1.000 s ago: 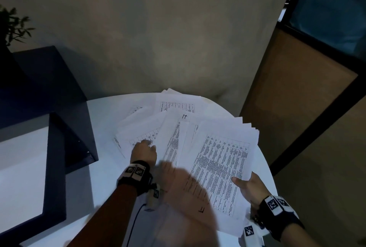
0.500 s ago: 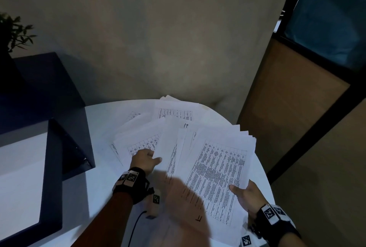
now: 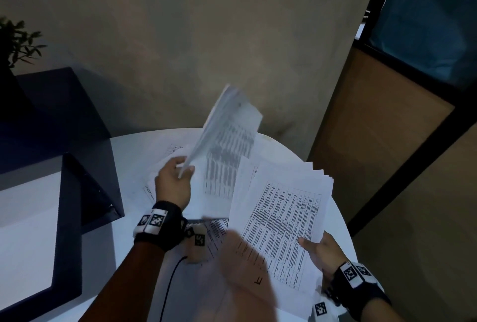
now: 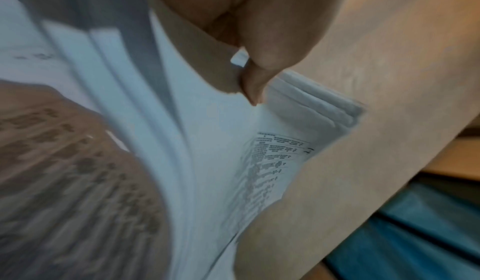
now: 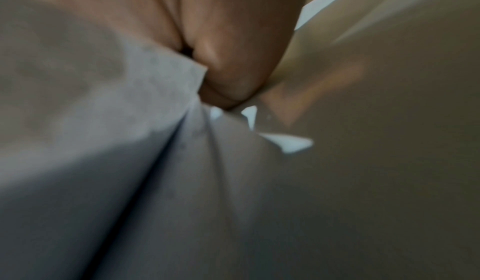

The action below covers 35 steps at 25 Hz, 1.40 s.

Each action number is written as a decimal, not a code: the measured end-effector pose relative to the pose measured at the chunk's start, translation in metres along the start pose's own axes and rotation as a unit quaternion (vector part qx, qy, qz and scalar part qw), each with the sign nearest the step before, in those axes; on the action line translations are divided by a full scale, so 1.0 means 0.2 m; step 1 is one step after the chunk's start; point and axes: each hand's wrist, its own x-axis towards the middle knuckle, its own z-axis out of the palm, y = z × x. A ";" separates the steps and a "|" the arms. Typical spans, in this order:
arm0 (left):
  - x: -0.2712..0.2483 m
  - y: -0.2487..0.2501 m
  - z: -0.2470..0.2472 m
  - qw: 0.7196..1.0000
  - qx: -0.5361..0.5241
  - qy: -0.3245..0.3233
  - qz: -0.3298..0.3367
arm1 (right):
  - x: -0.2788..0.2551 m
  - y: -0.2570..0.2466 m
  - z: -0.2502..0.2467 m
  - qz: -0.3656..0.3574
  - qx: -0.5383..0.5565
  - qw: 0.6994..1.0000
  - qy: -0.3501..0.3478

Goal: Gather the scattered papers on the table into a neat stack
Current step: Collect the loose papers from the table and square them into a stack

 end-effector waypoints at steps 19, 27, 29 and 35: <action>-0.37 -0.31 0.36 0.881 0.332 -0.330 0.059 | -0.22 -0.34 0.03 0.120 0.049 0.991 -0.031; -0.14 -0.39 0.05 0.968 0.235 -0.087 -0.030 | -0.07 -0.17 -0.02 0.073 -0.141 0.987 0.026; -0.08 -0.43 -0.07 0.958 0.231 -0.046 -0.166 | -0.09 -0.19 -0.01 0.081 -0.159 0.984 0.018; -0.06 -0.43 -0.08 0.925 0.312 -0.076 -0.201 | -0.07 -0.19 -0.01 0.086 -0.146 0.985 0.017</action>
